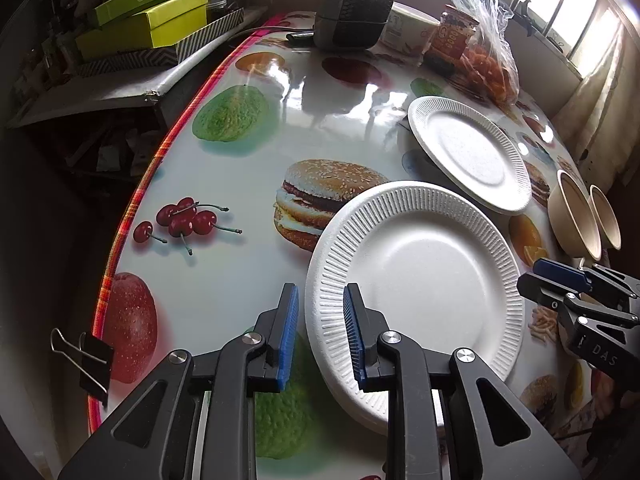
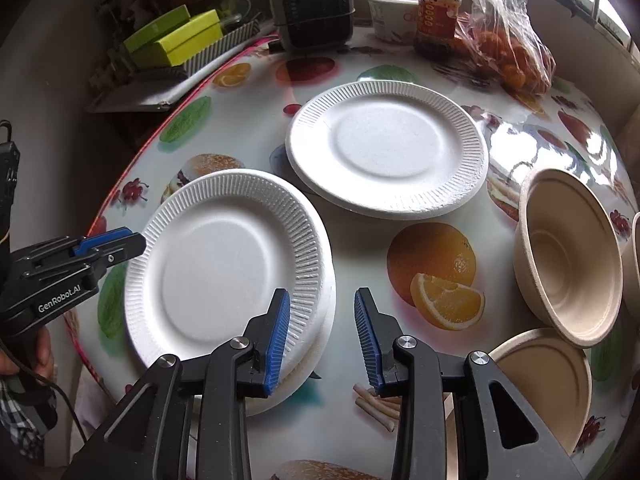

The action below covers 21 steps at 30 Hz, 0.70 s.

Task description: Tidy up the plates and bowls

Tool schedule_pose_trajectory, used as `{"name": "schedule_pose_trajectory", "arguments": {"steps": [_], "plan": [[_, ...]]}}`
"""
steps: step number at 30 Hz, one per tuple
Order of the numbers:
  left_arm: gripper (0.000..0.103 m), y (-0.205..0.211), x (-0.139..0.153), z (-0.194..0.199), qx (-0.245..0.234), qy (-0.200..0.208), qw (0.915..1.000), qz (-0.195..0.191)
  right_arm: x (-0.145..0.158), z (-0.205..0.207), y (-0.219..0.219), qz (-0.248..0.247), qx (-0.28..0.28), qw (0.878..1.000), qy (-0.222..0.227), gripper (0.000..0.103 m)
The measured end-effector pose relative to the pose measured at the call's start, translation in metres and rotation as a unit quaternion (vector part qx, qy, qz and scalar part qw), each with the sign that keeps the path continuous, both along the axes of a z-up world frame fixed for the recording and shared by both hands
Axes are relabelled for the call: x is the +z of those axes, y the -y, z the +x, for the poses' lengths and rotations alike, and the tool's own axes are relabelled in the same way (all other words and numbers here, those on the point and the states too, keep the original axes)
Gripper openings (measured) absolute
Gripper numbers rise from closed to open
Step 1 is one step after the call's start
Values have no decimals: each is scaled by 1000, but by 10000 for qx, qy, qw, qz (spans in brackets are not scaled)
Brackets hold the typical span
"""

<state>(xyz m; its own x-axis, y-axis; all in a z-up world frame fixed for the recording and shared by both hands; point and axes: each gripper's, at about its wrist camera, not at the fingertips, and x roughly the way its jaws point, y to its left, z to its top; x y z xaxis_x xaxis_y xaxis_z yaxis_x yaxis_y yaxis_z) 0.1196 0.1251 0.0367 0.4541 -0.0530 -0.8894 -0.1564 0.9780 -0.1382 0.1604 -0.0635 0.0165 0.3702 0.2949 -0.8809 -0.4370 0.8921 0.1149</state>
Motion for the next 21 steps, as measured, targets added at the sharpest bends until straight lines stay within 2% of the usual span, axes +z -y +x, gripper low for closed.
{"name": "schedule_pose_trajectory", "arguments": {"steps": [2, 10, 18, 21], "plan": [[29, 1, 4, 1, 7, 44, 10000, 35, 3, 1, 1, 7, -7, 10000, 27, 39], [30, 5, 21, 14, -44, 250, 9997, 28, 21, 10, 11, 118, 45, 9996, 267, 55], [34, 18, 32, 40, -188, 414, 9990, 49, 44, 35, 32, 71, 77, 9976, 685, 60], [34, 23, 31, 53, -220, 389, 9990, -9, 46, 51, 43, 58, 16, 9979, 652, 60]]}}
